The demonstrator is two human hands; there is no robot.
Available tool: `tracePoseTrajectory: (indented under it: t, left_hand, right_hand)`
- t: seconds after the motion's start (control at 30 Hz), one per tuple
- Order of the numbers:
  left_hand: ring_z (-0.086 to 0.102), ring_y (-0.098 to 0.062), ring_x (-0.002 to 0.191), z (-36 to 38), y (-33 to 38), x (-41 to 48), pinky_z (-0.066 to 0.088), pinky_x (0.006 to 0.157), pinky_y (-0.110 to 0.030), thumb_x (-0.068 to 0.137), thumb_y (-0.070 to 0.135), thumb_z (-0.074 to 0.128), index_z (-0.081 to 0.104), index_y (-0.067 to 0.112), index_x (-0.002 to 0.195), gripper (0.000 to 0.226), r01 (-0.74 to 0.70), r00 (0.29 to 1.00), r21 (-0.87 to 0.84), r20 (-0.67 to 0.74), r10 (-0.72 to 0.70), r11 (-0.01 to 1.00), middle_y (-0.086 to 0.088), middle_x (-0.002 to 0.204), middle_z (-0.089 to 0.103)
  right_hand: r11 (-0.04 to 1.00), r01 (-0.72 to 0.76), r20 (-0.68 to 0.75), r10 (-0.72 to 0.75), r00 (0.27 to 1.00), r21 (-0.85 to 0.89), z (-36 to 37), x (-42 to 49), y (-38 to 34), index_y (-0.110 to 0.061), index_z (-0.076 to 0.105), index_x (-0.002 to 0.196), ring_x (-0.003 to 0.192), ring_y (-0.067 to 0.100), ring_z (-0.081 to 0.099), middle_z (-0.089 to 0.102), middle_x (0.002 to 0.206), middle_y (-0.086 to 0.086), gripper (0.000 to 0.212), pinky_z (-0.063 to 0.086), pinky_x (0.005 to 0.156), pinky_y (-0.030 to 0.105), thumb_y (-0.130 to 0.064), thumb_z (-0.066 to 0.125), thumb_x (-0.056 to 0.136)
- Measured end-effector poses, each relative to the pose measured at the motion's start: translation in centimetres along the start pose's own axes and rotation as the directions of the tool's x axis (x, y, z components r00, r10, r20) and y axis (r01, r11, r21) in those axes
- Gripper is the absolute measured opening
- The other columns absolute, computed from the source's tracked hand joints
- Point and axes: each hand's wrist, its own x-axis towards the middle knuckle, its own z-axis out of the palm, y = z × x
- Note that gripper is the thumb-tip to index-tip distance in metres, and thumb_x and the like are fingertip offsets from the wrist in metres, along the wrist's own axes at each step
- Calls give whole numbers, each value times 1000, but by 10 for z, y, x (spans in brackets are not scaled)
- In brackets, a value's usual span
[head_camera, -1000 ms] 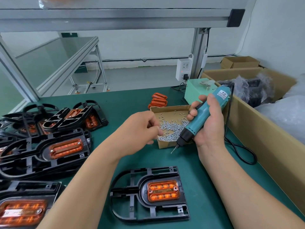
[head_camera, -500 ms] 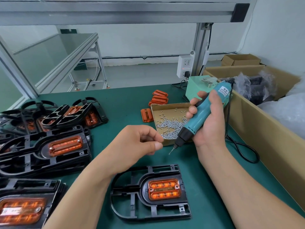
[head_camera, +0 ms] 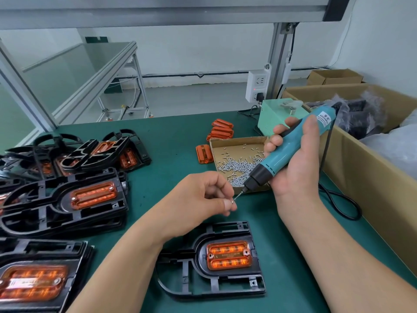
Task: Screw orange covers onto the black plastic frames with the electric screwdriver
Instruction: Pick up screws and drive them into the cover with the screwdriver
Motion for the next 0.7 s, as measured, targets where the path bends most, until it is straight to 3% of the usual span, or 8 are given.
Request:
tracePoseTrajectory:
  t: [0.27,0.47,0.6,0.7]
  left_hand:
    - [77,-21,88,1,1,0,57,98,-42,93,17,79,69,25,95,13,23,1000,13,-2,-23,1000,-3,88,80]
    - [76,-15,81,0,0,1,56,82,-22,90,18,82,69,30,91,17,22,999,81,-32,-19,996,-1,83,79]
    - [72,-14,80,2,0,1,58,80,-33,87,20,82,69,35,90,20,27,999,233,-52,-15,972,6,85,76]
    - [69,-5,76,2,2,-1,55,75,-26,88,22,81,67,38,91,21,30,999,295,-35,-20,955,12,86,74]
  right_hand:
    - [999,-13,22,14,1000,-30,3,-4,3,-15,59,109,61,13,57,66,82,5,29,50,57,24,-44,57,107]
    - [997,-28,52,32,998,-75,6,-3,3,-15,56,108,57,12,55,65,82,5,27,49,54,24,-42,56,108]
    - [994,-39,106,50,993,-103,7,-5,4,-15,57,107,55,12,54,65,83,6,27,48,52,24,-42,56,107]
    - [995,-32,179,49,983,-99,7,-6,5,-15,57,108,55,12,53,65,85,7,27,47,52,24,-42,55,107]
